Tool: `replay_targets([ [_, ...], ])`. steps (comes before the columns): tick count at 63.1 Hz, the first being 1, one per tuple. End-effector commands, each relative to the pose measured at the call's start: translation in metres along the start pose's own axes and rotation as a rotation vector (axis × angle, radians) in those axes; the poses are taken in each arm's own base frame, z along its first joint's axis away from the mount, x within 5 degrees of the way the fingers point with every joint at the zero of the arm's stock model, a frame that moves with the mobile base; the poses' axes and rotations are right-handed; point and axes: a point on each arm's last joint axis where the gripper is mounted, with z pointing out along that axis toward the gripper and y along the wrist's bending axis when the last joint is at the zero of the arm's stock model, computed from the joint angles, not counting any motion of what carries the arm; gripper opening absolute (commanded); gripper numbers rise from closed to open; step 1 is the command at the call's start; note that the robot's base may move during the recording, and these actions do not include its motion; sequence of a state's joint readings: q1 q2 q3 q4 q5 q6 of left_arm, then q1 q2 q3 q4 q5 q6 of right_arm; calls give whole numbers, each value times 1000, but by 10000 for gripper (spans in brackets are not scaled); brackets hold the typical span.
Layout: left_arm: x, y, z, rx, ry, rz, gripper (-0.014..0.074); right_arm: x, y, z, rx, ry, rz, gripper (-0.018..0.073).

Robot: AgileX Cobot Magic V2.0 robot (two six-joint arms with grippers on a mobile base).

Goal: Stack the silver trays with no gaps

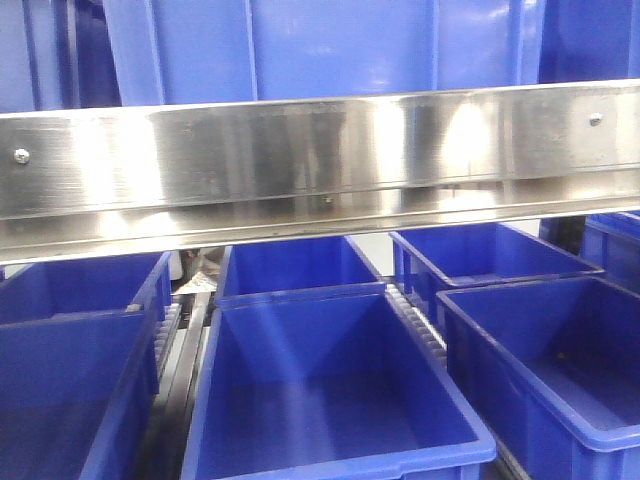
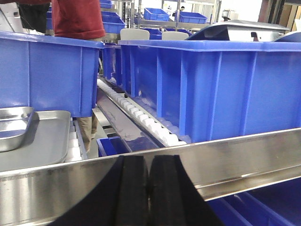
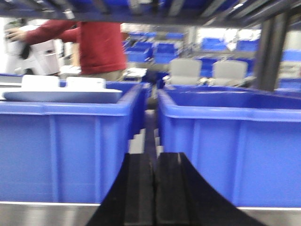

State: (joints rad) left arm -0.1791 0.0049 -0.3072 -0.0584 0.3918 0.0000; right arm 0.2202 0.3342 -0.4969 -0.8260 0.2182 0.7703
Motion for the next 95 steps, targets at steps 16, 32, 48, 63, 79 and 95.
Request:
replay_targets([
  [16, -1, 0, -1, 3, -20, 0, -6, 69, 5, -21, 10, -59, -49, -70],
  [32, -1, 0, -1, 3, -20, 0, -6, 122, 8, -31, 21, -55, -28, -70],
  [48, -1, 0, -1, 3, -20, 0, -6, 124, 6, -31, 36, -42, -3, -70],
  [63, -1, 0, -1, 3, -20, 0, -6, 124, 6, -31, 36, -43, -3, -70],
  [79, -1, 0, -1, 3, -20, 0, -6, 123, 4, -31, 65, -44, -15, -70],
  [95, -1, 0, -1, 3, -20, 0, -6, 127, 1, -31, 95, -1, -100, -70],
])
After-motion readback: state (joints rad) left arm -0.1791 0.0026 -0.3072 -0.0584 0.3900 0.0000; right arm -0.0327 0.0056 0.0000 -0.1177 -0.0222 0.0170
